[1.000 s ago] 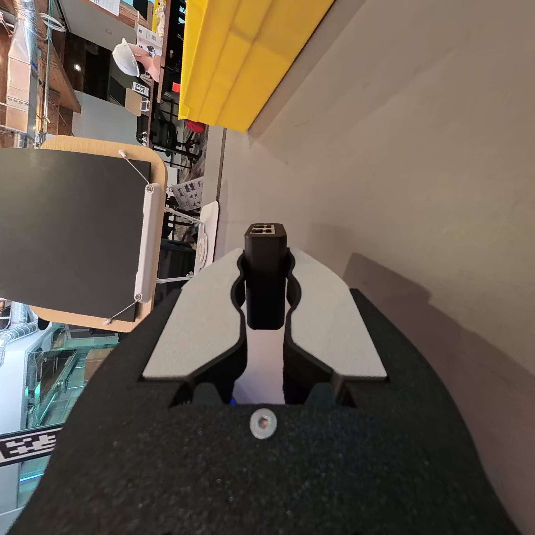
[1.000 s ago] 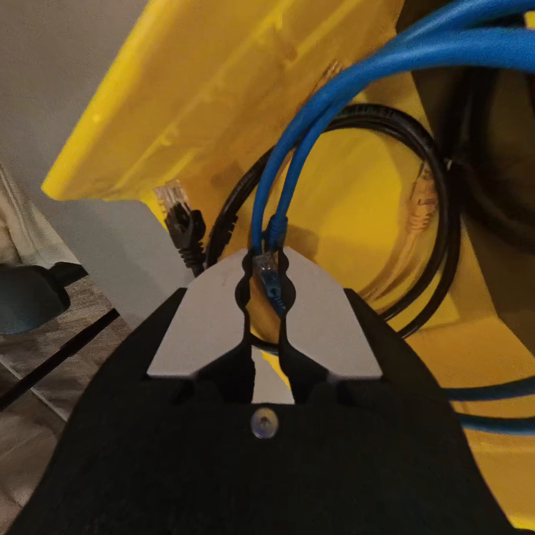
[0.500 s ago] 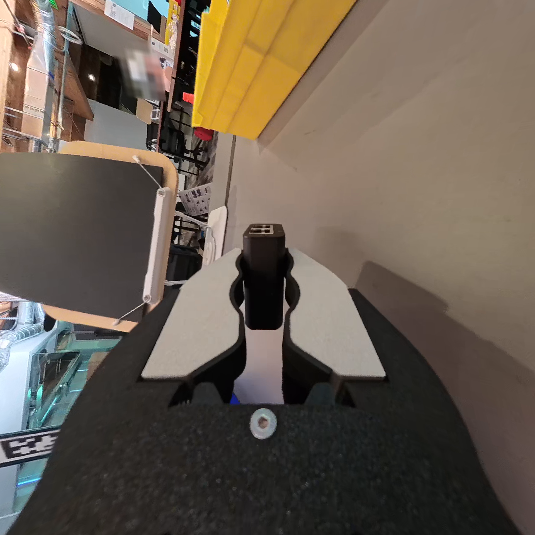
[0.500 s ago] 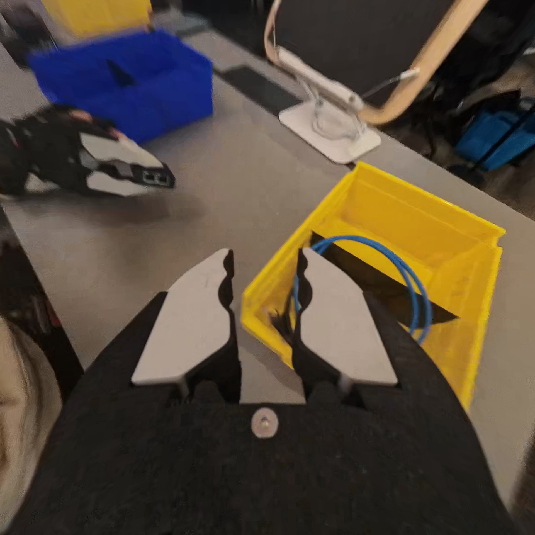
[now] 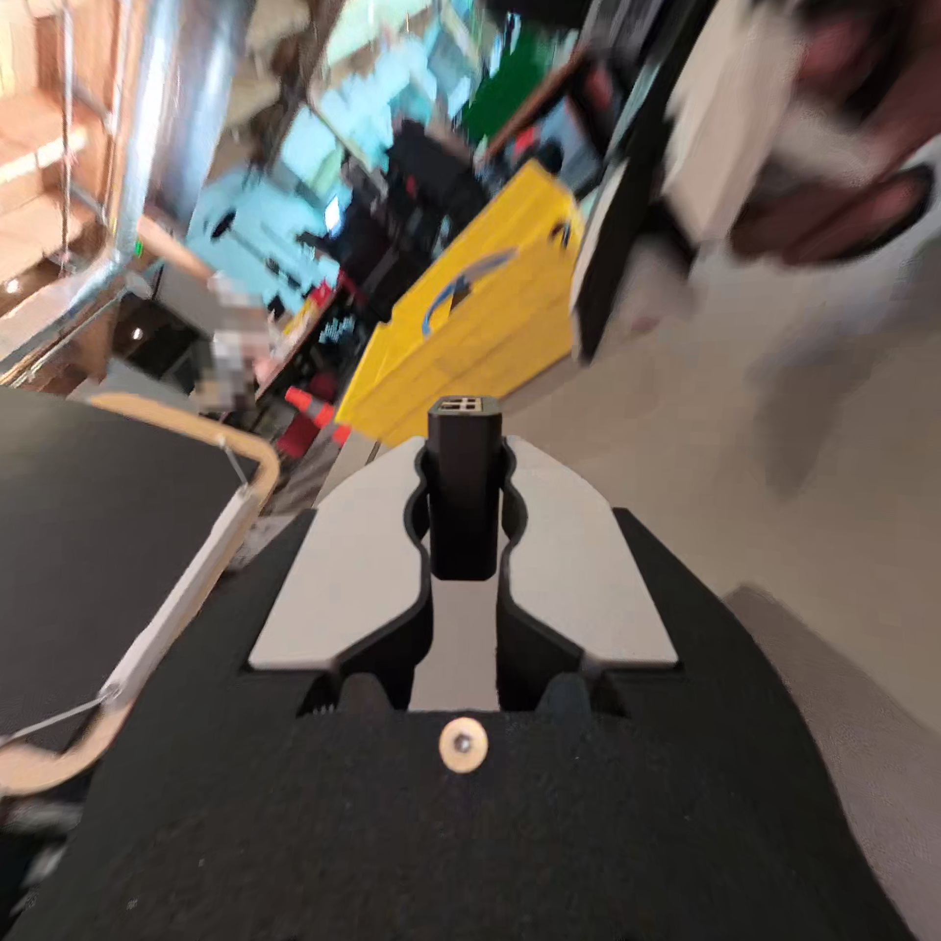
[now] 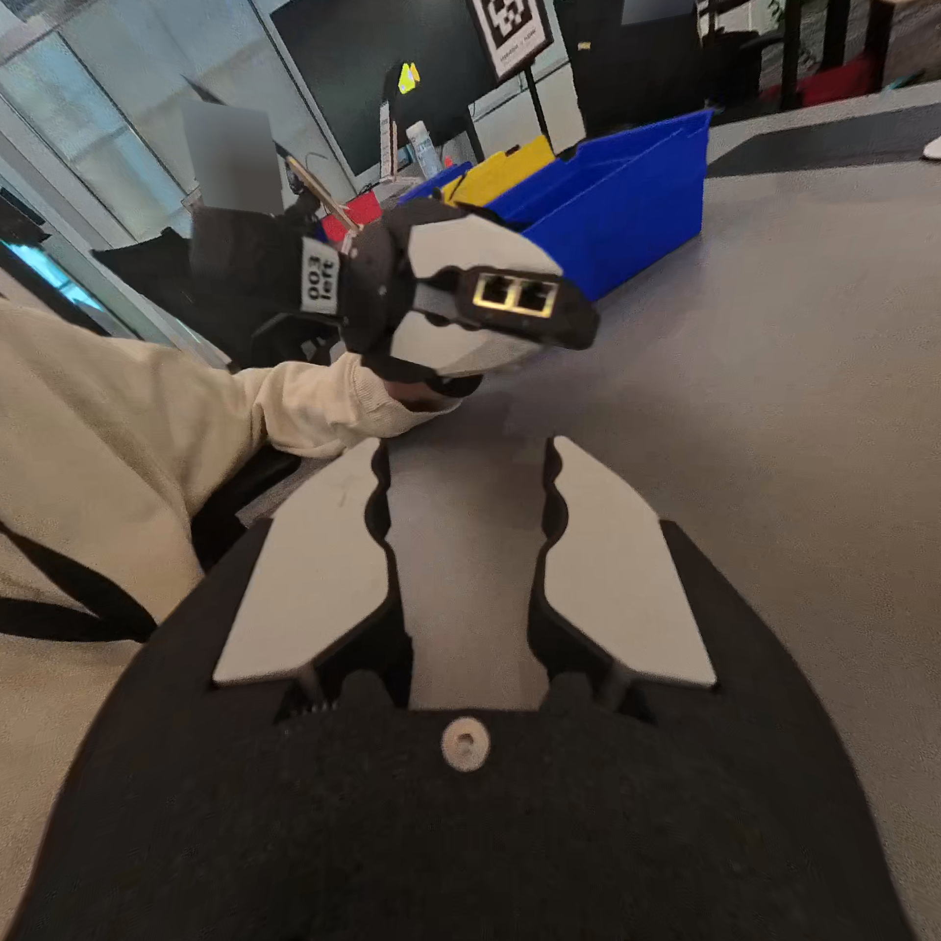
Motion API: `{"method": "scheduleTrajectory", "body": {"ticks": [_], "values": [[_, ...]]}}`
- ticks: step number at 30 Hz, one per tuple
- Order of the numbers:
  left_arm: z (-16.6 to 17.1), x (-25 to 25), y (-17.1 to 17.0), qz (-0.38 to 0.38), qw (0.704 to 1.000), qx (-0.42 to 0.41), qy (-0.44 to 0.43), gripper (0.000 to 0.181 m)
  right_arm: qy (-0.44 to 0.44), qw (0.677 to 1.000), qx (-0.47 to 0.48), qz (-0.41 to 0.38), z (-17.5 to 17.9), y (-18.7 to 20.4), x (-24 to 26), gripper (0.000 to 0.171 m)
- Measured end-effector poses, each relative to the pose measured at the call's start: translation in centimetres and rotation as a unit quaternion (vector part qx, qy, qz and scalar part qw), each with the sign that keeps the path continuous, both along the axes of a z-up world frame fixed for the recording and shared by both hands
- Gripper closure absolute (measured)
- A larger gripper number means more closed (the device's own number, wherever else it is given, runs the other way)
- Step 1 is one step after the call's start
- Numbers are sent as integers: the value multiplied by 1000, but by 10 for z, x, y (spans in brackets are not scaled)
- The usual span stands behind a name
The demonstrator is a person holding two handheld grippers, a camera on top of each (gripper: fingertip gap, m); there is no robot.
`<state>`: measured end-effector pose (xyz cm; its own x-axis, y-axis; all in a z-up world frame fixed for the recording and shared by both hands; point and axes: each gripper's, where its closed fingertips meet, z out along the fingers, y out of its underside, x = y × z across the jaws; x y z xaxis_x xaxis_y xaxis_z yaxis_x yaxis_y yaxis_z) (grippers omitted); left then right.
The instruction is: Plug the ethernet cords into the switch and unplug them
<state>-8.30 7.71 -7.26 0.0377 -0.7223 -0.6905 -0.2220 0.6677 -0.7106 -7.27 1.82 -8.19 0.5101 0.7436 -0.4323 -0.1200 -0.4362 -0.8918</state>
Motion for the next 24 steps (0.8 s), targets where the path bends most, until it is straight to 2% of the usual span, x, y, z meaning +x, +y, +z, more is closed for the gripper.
{"method": "scheduleTrajectory", "body": {"ticks": [4,7,10,13,14,16,21,24], "values": [[25,-4,-24,-77,993,-63,-65,158,43,997,-48,38,8,29,-14,89],[28,-6,-32,-96,991,-66,-73,158,91,990,-68,86,17,36,-32,81],[27,-6,-38,-104,991,-48,-72,158,178,966,-116,145,27,33,-43,83],[26,-5,-47,-112,991,-24,-70,158,270,921,-190,205,32,25,-46,97],[27,-5,-52,-121,990,-20,-74,157,279,912,-207,218,28,22,-47,109],[24,-3,-55,-120,990,-17,-68,156,293,896,-234,238,25,18,-47,109],[17,0,-47,-98,994,-19,-53,155,249,924,-209,200,18,23,-40,110],[24,-3,-36,-70,994,-19,-77,153,224,946,-178,152,25,34,-26,110]]}}
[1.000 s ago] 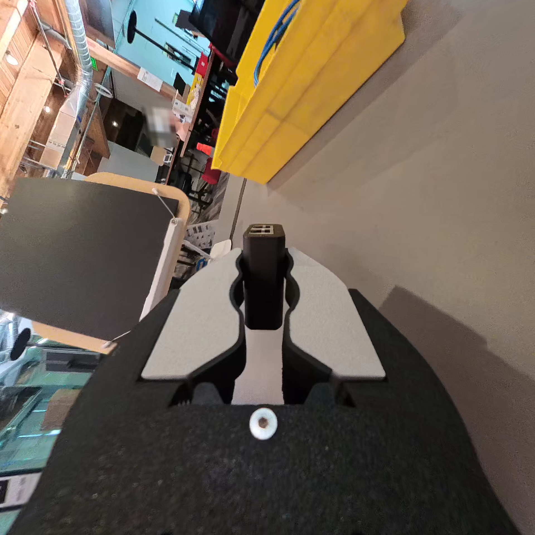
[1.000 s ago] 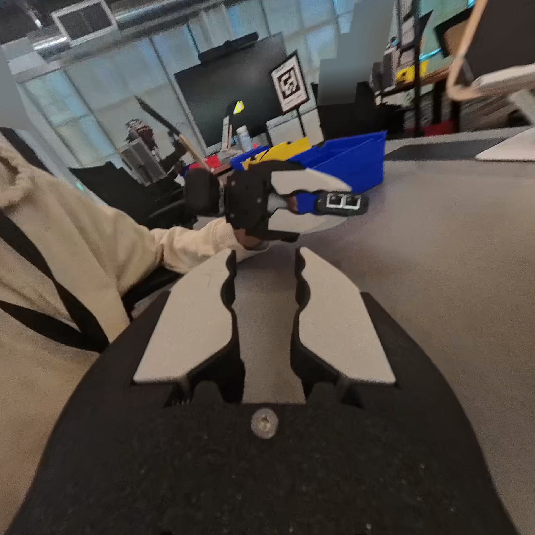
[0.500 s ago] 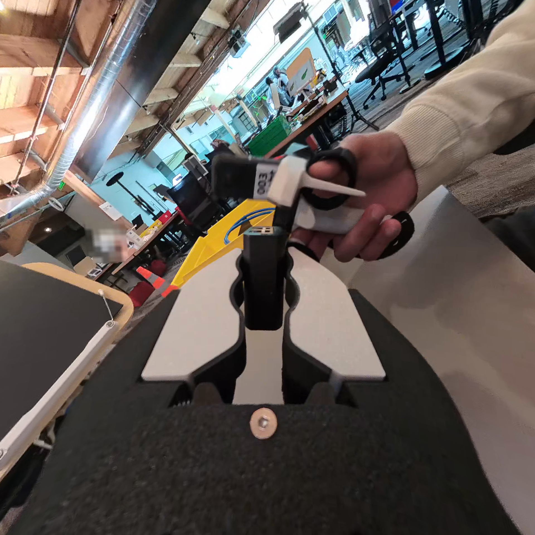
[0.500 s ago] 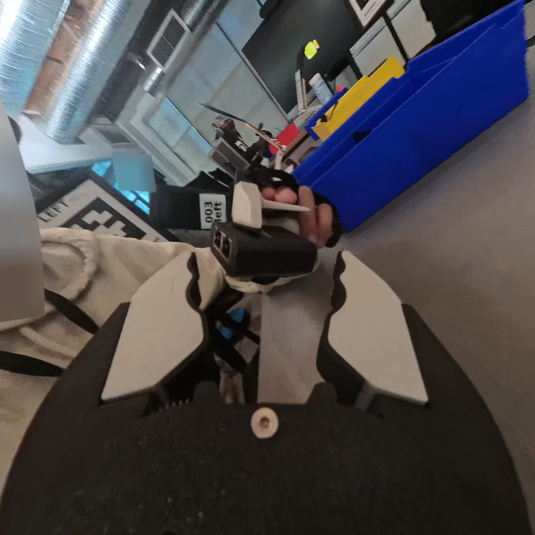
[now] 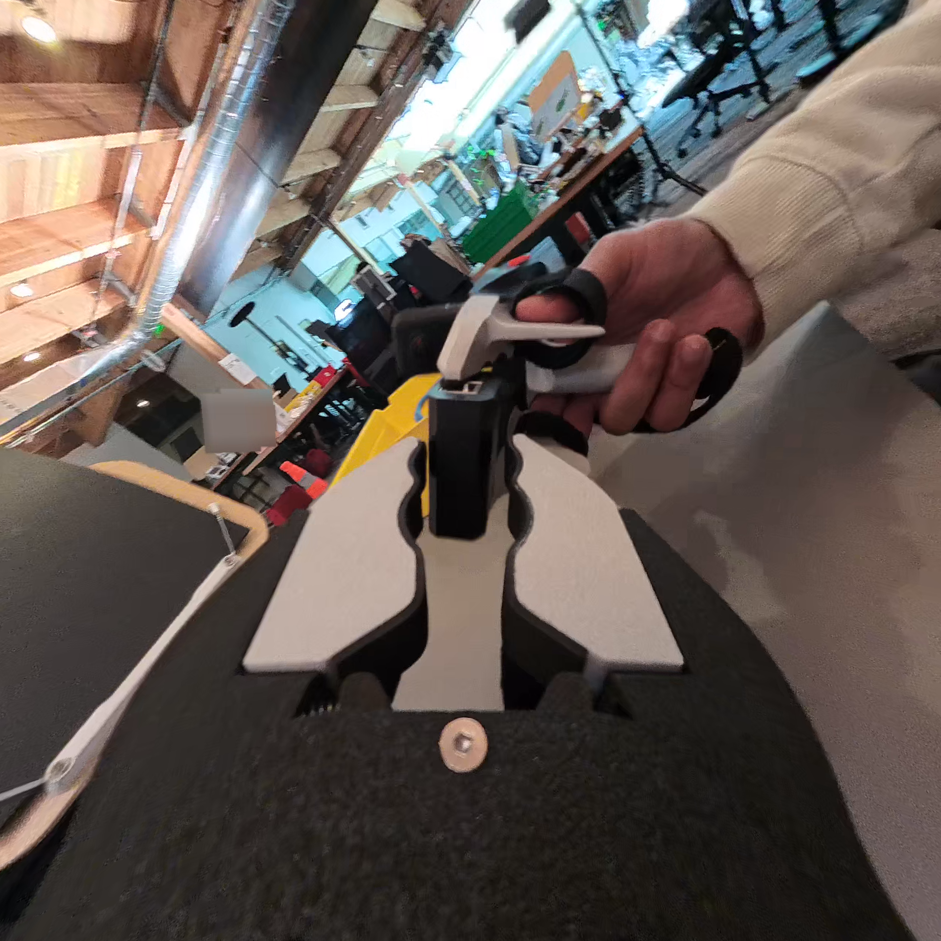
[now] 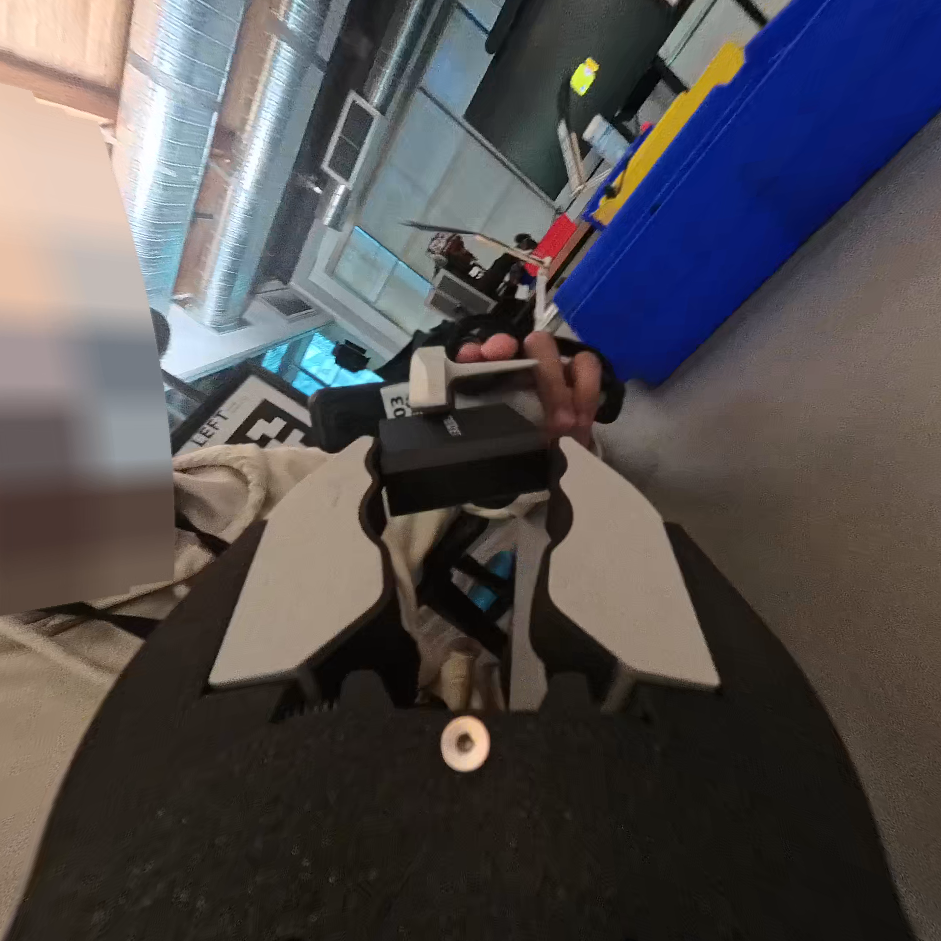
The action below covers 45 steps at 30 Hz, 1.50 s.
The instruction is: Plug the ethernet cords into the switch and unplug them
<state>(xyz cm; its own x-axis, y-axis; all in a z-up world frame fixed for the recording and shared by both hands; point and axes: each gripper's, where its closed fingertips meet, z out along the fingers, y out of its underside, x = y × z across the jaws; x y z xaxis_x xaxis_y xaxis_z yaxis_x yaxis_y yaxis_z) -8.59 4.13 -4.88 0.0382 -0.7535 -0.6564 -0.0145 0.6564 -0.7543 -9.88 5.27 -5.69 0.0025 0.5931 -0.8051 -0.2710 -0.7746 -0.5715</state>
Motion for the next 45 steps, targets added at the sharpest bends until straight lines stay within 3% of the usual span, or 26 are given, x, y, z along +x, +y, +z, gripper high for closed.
{"method": "scheduleTrajectory", "body": {"ticks": [4,6,9,13,18,21,23,30,31,33,36,40,42,45], "values": [[2,-3,17,31,998,-61,-5,149,-135,980,92,-116,37,23,51,110],[-12,1,36,59,990,-122,29,148,-271,931,139,-204,59,49,102,110],[-42,7,55,70,964,-240,86,131,-434,831,134,-320,82,103,200,110],[-66,9,70,74,925,-353,119,128,-612,725,-11,-315,24,173,307,110],[-68,3,83,92,922,-357,117,130,-661,699,-169,-214,-71,209,332,110],[-66,1,83,95,923,-355,118,130,-711,646,-202,-189,-104,208,342,110],[-66,0,81,97,918,-363,125,130,-709,647,-216,-178,-122,203,336,111],[-68,1,80,105,920,-354,129,129,-725,634,-204,-177,-121,205,338,111],[-66,1,81,108,922,-351,123,127,-737,622,-191,-182,-115,205,341,103],[-57,0,80,107,921,-361,101,122,-750,611,-141,-210,-86,208,344,98],[-34,-10,72,127,905,-398,83,122,-737,619,-45,-267,-13,197,330,93],[27,-53,66,188,918,-348,35,123,-682,631,125,-349,77,148,296,97],[55,-89,70,250,909,-335,-13,139,-618,665,200,-369,98,116,270,93],[57,-152,79,366,861,-342,-92,134,-556,702,187,-404,83,68,266,92]]}}
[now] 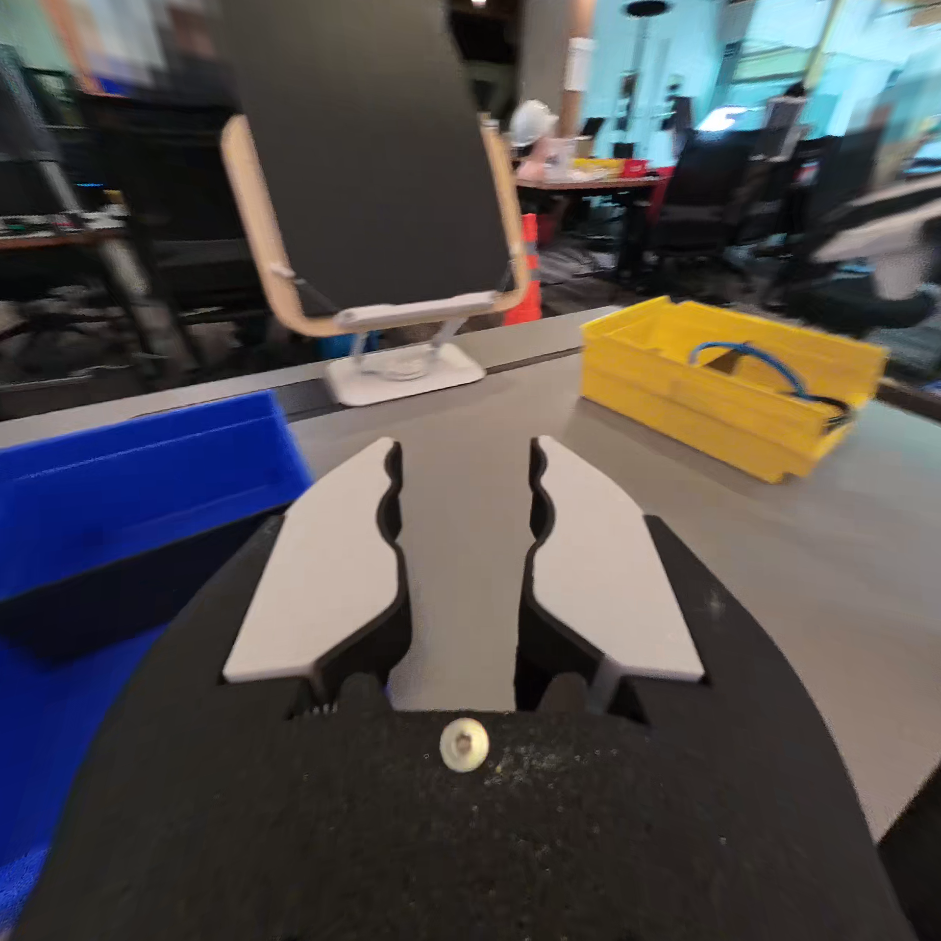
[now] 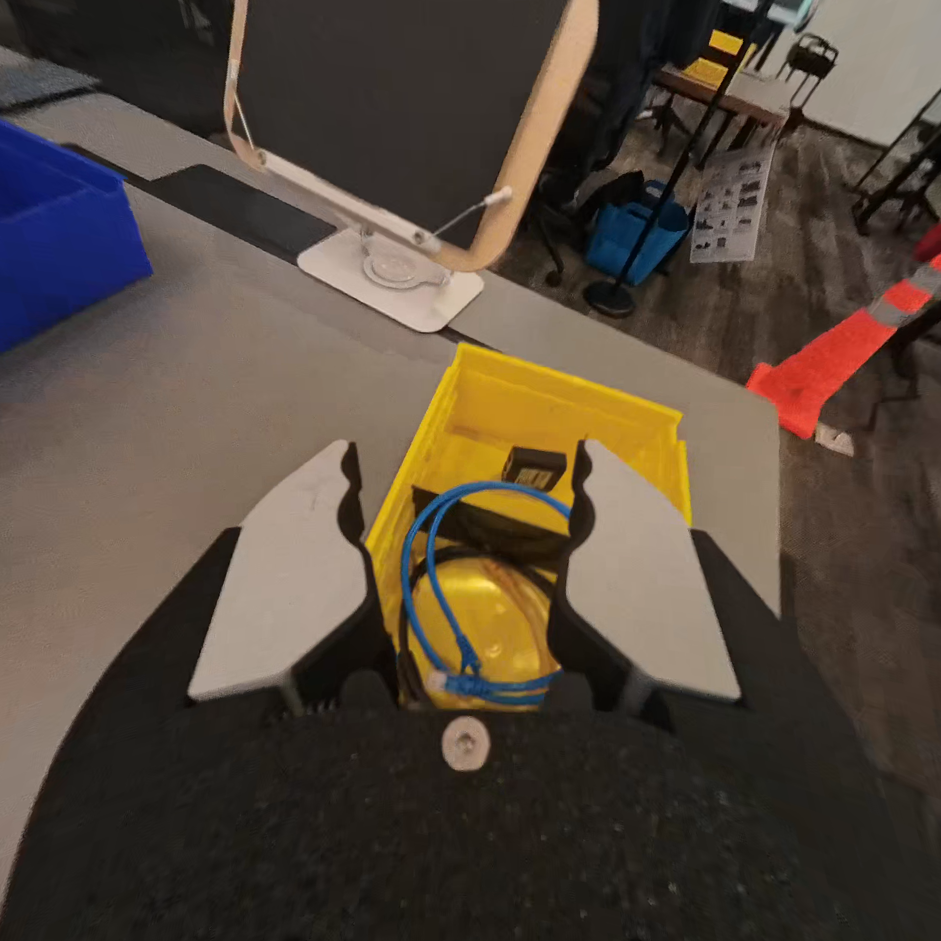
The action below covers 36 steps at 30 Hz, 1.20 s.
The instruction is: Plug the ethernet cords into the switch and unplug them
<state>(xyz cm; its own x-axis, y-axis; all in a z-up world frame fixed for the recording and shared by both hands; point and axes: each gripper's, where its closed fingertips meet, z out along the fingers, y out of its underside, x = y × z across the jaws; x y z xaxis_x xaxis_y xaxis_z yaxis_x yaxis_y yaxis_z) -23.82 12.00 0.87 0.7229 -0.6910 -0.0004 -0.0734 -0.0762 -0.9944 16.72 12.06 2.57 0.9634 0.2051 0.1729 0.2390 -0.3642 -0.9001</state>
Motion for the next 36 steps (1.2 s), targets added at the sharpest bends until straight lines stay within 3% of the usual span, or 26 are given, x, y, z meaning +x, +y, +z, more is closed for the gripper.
{"method": "scheduleTrajectory", "body": {"ticks": [3,5,8,14,16,21,29,36], "values": [[-35,-39,-7,62,997,-23,42,131,94,994,-19,-58,-45,-30,18,106],[-65,-56,-17,85,994,-60,36,134,70,989,-77,-104,-75,-46,35,96],[-96,-60,-37,76,987,-142,-24,131,64,985,-71,-141,-103,-73,41,114],[-102,-92,-48,107,980,-160,-57,127,133,978,-63,-148,-167,-120,28,117],[-97,-102,-44,116,978,-153,-80,142,140,973,-63,-170,-169,-131,38,116],[-106,-101,-32,111,978,-163,-65,136,159,971,-31,-173,-154,-134,41,117],[-115,-82,-37,87,983,-159,-11,131,128,975,-63,-169,-171,-134,42,115],[-120,-81,-39,85,982,-169,-4,131,112,982,-42,-143,-162,-126,27,113]]}}
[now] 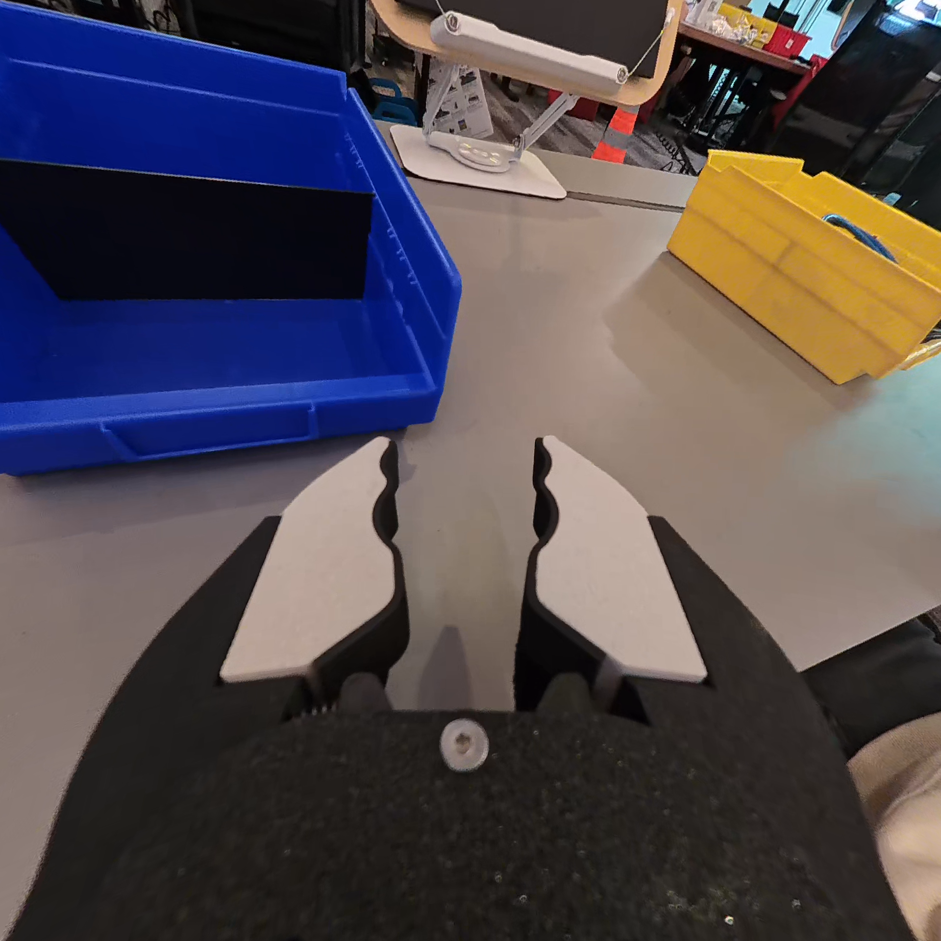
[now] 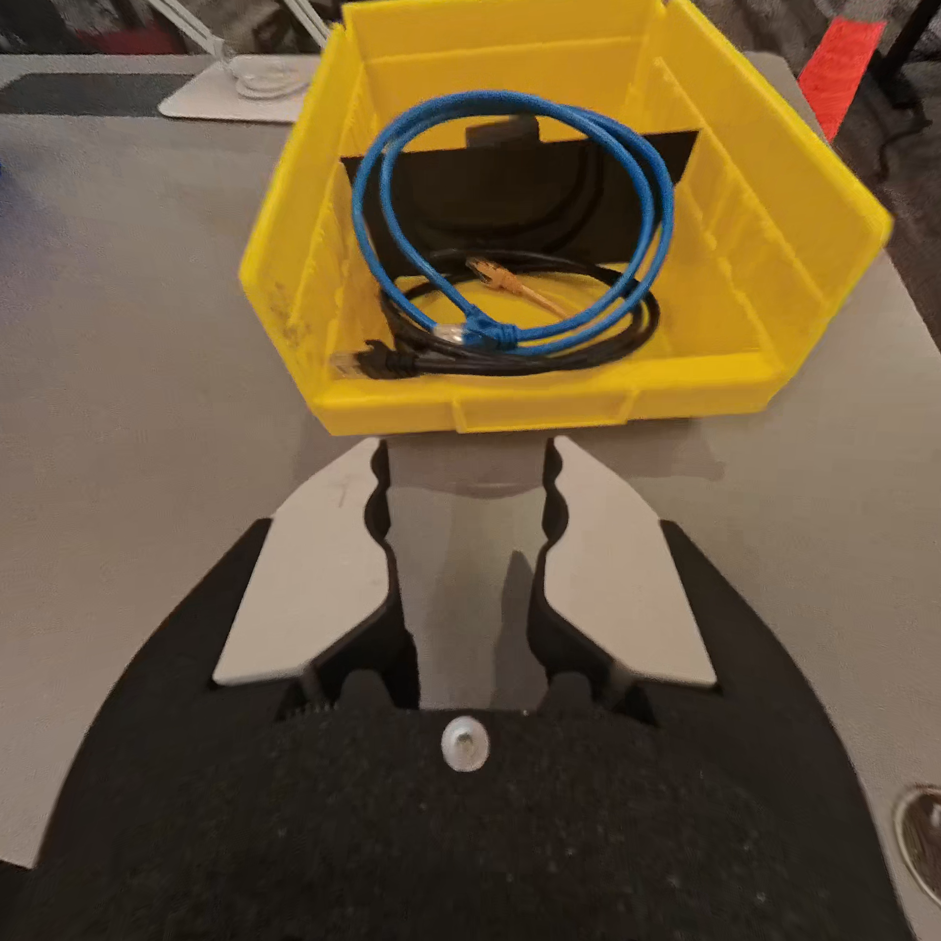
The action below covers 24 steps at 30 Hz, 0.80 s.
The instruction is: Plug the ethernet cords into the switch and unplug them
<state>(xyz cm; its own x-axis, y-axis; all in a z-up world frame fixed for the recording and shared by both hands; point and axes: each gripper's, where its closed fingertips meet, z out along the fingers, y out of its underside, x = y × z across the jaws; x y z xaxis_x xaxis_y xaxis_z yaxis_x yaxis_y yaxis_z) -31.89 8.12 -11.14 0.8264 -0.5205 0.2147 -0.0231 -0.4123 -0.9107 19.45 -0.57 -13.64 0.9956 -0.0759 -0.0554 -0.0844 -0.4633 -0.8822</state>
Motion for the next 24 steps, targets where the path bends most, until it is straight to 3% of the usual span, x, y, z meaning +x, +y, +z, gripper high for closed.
{"method": "scheduleTrajectory", "body": {"ticks": [4,7,10,12,14,16,18,19,21,24], "values": [[-3,5,-1,-10,1000,-6,4,131,-15,995,22,95,11,33,-57,113],[-2,19,-7,-32,999,6,20,130,-17,992,29,120,11,59,-87,117],[4,56,-18,-72,997,20,28,130,21,983,24,178,12,64,-130,103],[10,105,-32,-134,990,28,16,130,10,979,20,203,16,56,-147,122],[13,159,-41,-177,983,44,31,130,-19,983,34,181,27,46,-143,111],[12,216,-47,-210,975,56,53,128,-62,993,31,100,39,30,-107,107],[8,271,-47,-221,970,71,72,122,-107,993,17,-50,49,5,-41,129],[4,292,-42,-214,969,77,96,121,-116,988,12,-99,52,-7,-16,131],[-4,319,-24,-181,969,78,149,127,-66,992,26,-100,52,-13,-1,132],[-3,349,-9,-174,974,74,123,126,57,992,31,-108,31,-9,1,133]]}}
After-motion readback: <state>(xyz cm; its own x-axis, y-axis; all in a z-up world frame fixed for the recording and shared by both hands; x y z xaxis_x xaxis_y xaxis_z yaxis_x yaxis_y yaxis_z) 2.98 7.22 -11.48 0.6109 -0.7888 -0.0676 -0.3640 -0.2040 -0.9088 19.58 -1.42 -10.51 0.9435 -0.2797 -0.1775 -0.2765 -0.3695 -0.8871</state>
